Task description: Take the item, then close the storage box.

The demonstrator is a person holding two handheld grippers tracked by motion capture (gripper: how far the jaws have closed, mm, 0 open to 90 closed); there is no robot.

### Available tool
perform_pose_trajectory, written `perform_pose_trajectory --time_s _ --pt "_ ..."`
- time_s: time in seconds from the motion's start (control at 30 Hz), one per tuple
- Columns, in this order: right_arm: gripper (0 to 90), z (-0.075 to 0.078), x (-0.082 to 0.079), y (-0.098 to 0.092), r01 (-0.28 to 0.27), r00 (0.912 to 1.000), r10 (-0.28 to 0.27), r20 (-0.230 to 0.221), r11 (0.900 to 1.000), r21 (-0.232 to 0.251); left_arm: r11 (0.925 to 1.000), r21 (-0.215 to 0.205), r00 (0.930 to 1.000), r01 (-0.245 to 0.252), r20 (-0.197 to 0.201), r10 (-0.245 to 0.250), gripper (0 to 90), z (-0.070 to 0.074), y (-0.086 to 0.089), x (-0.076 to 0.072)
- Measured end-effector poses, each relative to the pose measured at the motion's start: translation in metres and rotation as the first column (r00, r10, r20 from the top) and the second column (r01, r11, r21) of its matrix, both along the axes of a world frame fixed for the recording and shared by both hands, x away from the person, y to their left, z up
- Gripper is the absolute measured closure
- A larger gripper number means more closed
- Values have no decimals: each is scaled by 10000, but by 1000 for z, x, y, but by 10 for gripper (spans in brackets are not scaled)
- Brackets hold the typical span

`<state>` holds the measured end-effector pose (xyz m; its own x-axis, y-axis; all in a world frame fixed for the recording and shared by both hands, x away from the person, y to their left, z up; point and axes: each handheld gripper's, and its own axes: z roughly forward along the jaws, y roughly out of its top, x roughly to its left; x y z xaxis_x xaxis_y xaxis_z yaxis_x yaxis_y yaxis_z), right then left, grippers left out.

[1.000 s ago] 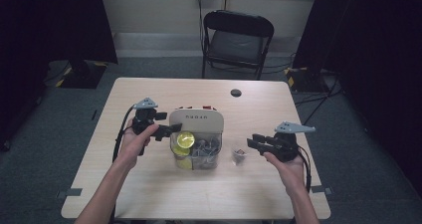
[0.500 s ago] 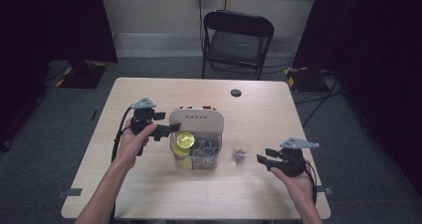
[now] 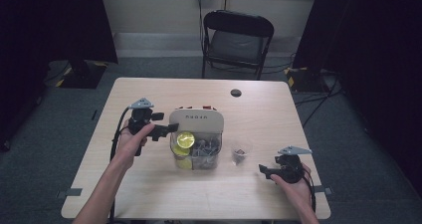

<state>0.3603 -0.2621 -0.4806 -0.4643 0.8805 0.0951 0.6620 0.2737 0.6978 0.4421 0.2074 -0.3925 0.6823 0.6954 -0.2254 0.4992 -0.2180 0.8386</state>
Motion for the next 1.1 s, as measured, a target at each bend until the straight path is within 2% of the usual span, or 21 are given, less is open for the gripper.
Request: perform_pose_trajectory --time_s 0.07,0.2,0.37,0.47,0.63,0.77,0.9,1.1 --pt "182 -5 2 1 153 9997 -158 -185 9995 -289 10000 -46 10000 -25 23 25 153 0 1 0" --pt "156 -9 2 2 180 9997 -187 -163 9989 -437 9999 -79 10000 -65 12 65 155 2 4 -1" --pt "154 -11 1 4 258 9996 -253 92 9975 -664 9998 -29 9997 -220 48 220 158 2 4 -3" --pt "132 -16 -1 7 425 9980 -376 514 9944 -965 9998 21 9997 -214 100 214 159 3 5 -5" --pt "116 -20 -2 7 508 9951 -440 891 9959 -749 9998 -28 9997 -192 158 193 161 7 10 -6" --pt "115 -20 -2 7 500 9952 -432 883 9959 -754 9989 -231 9988 -418 263 424 164 12 16 -8" --pt "114 -20 -2 7 497 9952 -430 883 9959 -754 9990 -341 9986 -304 433 318 165 17 20 -11" --pt "115 -20 -2 7 478 9952 -408 887 9958 -778 9969 -622 9977 -486 438 514 166 20 33 -9"
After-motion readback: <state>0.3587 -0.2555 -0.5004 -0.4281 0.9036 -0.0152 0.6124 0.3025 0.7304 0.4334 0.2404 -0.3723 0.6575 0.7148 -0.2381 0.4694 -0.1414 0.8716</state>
